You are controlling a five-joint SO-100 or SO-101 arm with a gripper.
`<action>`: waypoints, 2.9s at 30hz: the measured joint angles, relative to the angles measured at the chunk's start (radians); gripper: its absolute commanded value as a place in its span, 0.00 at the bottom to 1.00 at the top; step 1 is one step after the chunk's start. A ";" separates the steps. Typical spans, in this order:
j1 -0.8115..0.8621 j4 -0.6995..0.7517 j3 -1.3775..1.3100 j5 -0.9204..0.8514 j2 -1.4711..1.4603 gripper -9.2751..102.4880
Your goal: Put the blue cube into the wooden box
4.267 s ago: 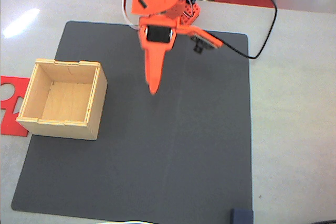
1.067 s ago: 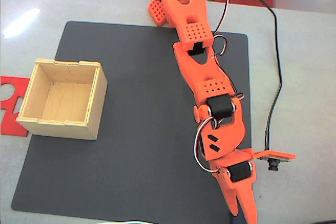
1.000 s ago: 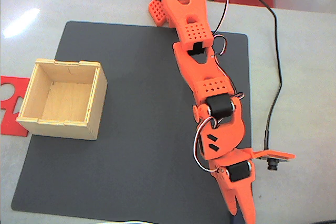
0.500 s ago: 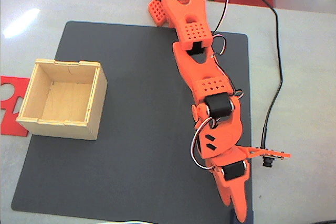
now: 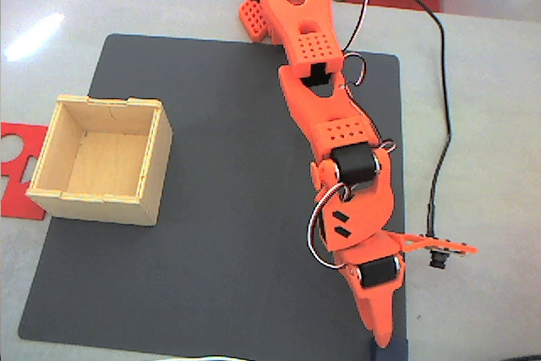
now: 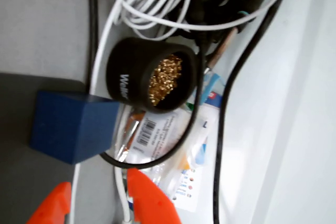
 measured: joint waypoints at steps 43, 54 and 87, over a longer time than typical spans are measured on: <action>-0.017 -0.350 -0.008 -0.118 -0.075 0.24; -0.026 -0.305 -0.008 -0.141 -0.123 0.23; -0.002 0.486 -0.026 -0.086 0.044 0.28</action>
